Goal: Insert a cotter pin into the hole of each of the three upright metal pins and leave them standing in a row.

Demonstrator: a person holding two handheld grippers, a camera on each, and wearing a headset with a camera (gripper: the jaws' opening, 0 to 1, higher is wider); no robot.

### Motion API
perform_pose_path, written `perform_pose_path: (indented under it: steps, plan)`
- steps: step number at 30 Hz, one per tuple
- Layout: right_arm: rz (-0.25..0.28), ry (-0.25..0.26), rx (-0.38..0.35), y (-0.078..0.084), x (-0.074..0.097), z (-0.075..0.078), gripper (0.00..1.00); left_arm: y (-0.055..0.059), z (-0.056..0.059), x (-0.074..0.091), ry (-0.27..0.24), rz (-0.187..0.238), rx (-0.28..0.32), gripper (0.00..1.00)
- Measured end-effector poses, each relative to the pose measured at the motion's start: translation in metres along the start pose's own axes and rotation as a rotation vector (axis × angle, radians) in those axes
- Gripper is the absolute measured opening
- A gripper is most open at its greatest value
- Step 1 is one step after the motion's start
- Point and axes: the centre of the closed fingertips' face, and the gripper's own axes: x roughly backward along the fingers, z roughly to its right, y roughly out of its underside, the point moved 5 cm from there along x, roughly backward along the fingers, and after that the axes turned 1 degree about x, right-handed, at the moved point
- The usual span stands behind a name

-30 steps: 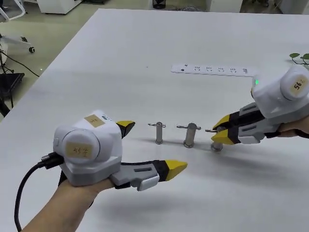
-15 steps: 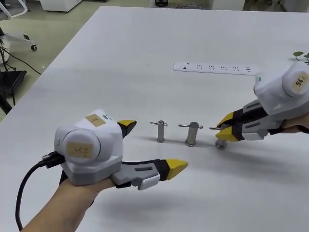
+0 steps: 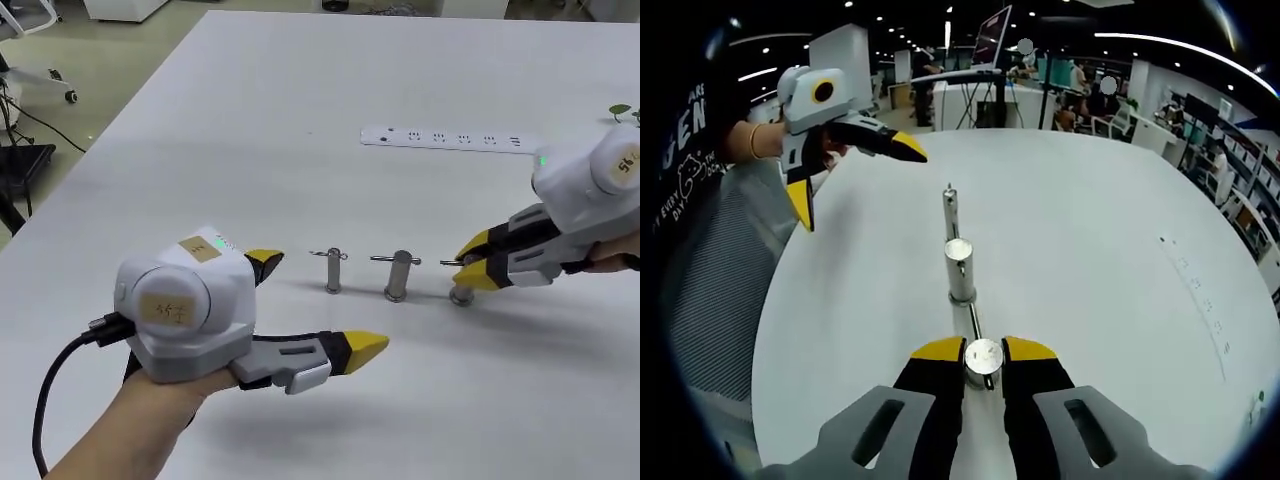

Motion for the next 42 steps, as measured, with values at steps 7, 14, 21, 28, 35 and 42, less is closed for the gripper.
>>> perform_pose_path:
  steps: [7,14,21,28,35,42]
  plan:
    - [0.007,-0.019,-0.003,0.000,0.000,0.001,0.09,0.001,0.001,0.000,0.002,-0.006,0.005,0.86]
    - [0.007,-0.011,-0.004,0.001,0.000,0.002,0.10,0.002,-0.001,0.000,-0.002,-0.018,0.006,0.86]
    - [0.050,0.055,-0.056,-0.003,0.004,-0.002,0.18,-0.001,-0.005,0.002,-0.013,-0.014,0.017,0.85]
    - [0.124,0.146,-0.174,-0.009,0.013,-0.012,0.34,-0.003,-0.011,0.004,-0.046,-0.031,0.022,0.83]
    - [0.182,0.247,-0.250,-0.011,0.023,-0.022,0.43,-0.008,-0.015,0.006,-0.063,-0.022,0.050,0.83]
    - [0.212,0.375,-0.316,-0.007,0.032,-0.030,0.49,-0.013,-0.018,0.008,-0.080,-0.009,0.078,0.82]
